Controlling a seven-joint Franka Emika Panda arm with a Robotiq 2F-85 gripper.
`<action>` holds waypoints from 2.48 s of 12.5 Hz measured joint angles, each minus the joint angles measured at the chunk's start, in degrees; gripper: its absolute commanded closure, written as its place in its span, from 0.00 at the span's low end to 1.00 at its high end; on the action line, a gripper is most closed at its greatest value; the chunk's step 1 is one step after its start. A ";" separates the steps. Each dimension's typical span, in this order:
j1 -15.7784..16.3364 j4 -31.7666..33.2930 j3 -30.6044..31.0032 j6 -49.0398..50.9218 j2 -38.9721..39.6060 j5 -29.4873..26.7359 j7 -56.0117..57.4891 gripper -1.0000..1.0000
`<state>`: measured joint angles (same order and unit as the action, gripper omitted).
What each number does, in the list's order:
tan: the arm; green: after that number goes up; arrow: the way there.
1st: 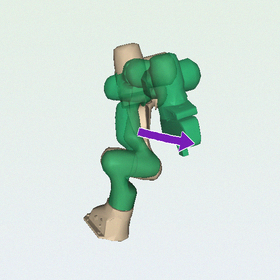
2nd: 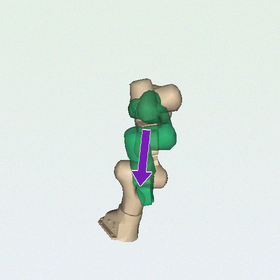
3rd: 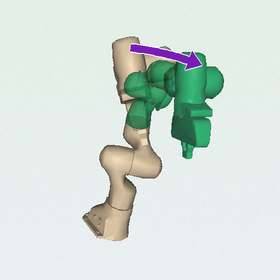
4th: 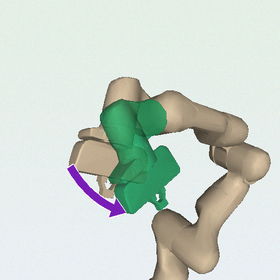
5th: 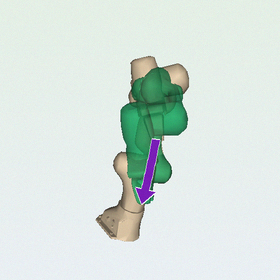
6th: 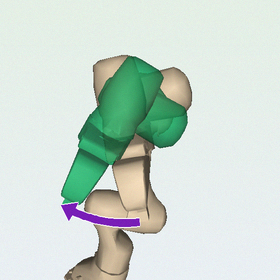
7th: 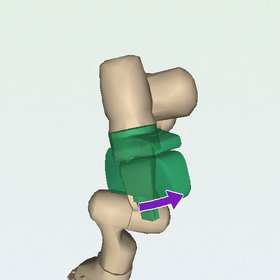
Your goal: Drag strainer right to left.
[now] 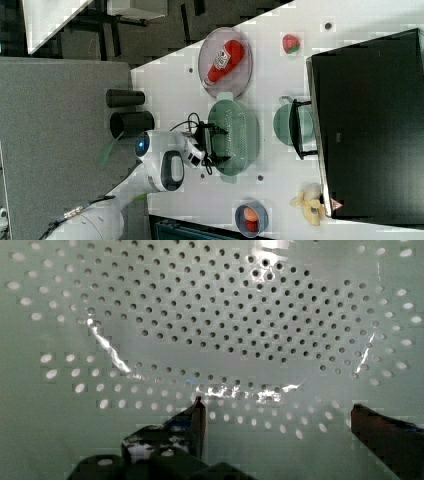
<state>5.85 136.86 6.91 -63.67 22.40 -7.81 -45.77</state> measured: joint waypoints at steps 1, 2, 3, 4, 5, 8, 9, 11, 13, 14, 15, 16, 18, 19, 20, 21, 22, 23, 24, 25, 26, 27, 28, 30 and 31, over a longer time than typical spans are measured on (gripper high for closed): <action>0.45 0.00 0.93 0.06 -0.01 -1.61 -1.12 0.00; 1.06 -0.11 1.90 -0.28 0.21 -2.53 -3.33 0.00; 2.46 -0.34 2.06 -0.28 0.39 -2.56 -5.57 0.00; 4.70 -1.01 1.62 0.17 0.69 -2.61 -7.33 0.00; 6.93 -2.13 1.24 0.56 1.22 -2.29 -9.34 0.00; 11.43 -5.04 2.10 0.11 2.38 -2.83 -13.04 0.00; 12.21 -5.71 2.78 0.84 2.78 -2.78 -14.27 0.00; 14.70 -8.39 2.54 1.73 4.04 -0.59 -15.89 0.00; 16.51 -10.74 2.48 0.95 5.32 -0.37 -18.46 0.00; 17.12 -11.53 2.82 1.12 5.72 -1.02 -19.25 0.00; 17.88 -12.87 3.06 0.73 6.53 -0.96 -20.20 0.00; 18.45 -14.10 3.40 0.50 7.32 -0.22 -20.87 0.00; 20.65 -16.79 3.10 0.62 8.94 -0.01 -22.16 0.00; 21.79 -18.02 2.95 1.01 9.78 -0.44 -23.84 0.00; 22.59 -19.25 2.92 1.34 10.53 -1.04 -25.85 0.00; 23.28 -20.03 2.94 1.62 11.09 -1.06 -27.47 0.00; 24.42 -21.15 2.26 1.57 11.82 -0.89 -28.70 0.00; 24.95 -22.72 2.34 0.78 13.13 -1.60 -29.04 0.00; 25.51 -23.89 2.29 0.45 14.39 -1.99 -29.10 0.00; 26.63 -24.68 1.43 0.17 15.48 -1.56 -29.15 0.00; 27.11 -25.01 1.47 -0.11 16.35 -1.50 -29.32 0.00; 27.36 -25.01 1.97 -0.39 17.05 -1.78 -29.60 0.00; 27.75 -25.29 2.28 -0.06 17.61 -1.87 -29.60 0.00; 28.56 -26.35 2.27 1.23 17.97 -1.77 -29.77 0.00; 29.21 -27.42 1.70 2.29 18.14 -1.61 -29.88 0.00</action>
<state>35.05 109.44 8.62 -61.38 40.54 -9.41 -75.65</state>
